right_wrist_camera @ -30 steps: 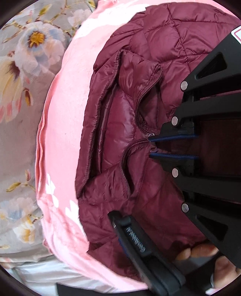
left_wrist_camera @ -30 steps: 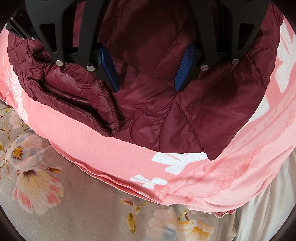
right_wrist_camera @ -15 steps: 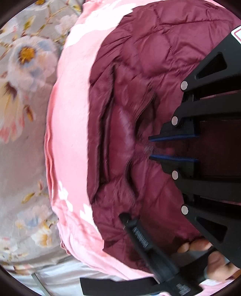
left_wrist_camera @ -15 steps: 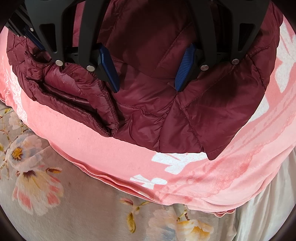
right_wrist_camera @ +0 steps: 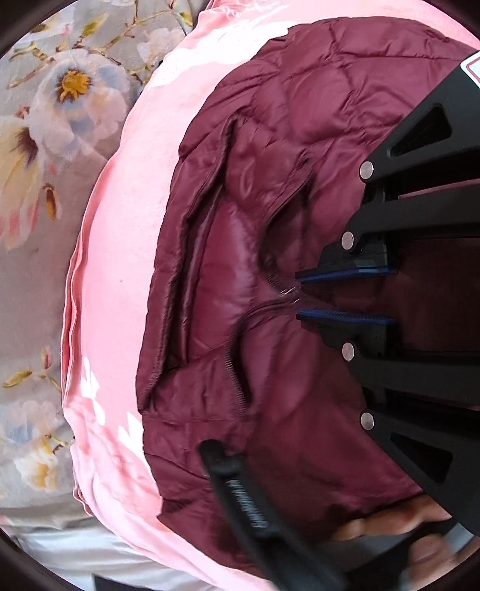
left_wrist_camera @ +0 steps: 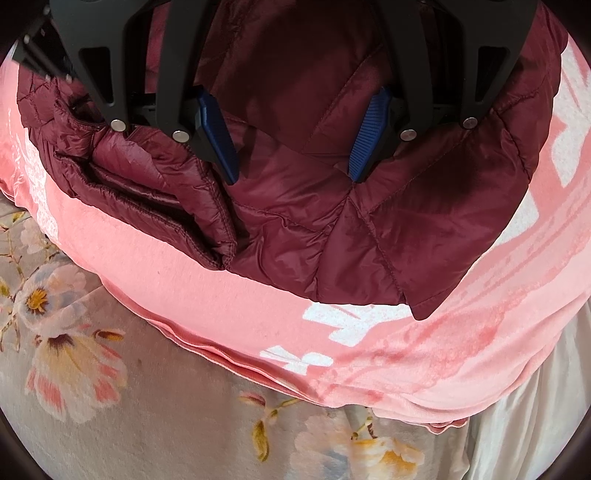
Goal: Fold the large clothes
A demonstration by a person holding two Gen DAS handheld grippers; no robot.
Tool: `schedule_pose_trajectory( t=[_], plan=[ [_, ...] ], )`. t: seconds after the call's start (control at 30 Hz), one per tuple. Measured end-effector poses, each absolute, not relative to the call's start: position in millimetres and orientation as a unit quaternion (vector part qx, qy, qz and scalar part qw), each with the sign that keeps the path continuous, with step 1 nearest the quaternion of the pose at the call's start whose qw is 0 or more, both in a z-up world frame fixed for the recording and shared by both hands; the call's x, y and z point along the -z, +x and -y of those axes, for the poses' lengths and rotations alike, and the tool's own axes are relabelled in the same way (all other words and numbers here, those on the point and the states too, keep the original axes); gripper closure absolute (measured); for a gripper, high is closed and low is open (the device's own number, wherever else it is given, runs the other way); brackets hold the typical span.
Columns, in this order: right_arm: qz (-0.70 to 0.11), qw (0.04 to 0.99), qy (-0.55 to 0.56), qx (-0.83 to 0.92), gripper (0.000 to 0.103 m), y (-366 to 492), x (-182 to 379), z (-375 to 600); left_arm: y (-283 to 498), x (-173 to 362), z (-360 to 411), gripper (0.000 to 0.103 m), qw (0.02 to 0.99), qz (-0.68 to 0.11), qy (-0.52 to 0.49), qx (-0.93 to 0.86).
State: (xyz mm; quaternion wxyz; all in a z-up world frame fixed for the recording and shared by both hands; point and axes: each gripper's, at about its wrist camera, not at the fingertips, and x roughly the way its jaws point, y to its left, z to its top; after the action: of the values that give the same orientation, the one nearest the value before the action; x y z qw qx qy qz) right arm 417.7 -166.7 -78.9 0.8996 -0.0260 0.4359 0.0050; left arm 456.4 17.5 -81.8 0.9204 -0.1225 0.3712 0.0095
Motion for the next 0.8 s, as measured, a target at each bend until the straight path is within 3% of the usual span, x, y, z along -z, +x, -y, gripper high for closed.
schedule_pose_trajectory(
  t=[0.47,0.8],
  plan=[
    [-0.401,0.915,0.043,-0.013,0.090,397,64,180,457,83,-17,0.043,0.920,-0.372,-0.119,-0.012],
    [-0.381,0.922,0.066,-0.027,0.090,297,47,210,395,61,-26,0.039,0.914,-0.388,-0.111,0.036]
  ],
)
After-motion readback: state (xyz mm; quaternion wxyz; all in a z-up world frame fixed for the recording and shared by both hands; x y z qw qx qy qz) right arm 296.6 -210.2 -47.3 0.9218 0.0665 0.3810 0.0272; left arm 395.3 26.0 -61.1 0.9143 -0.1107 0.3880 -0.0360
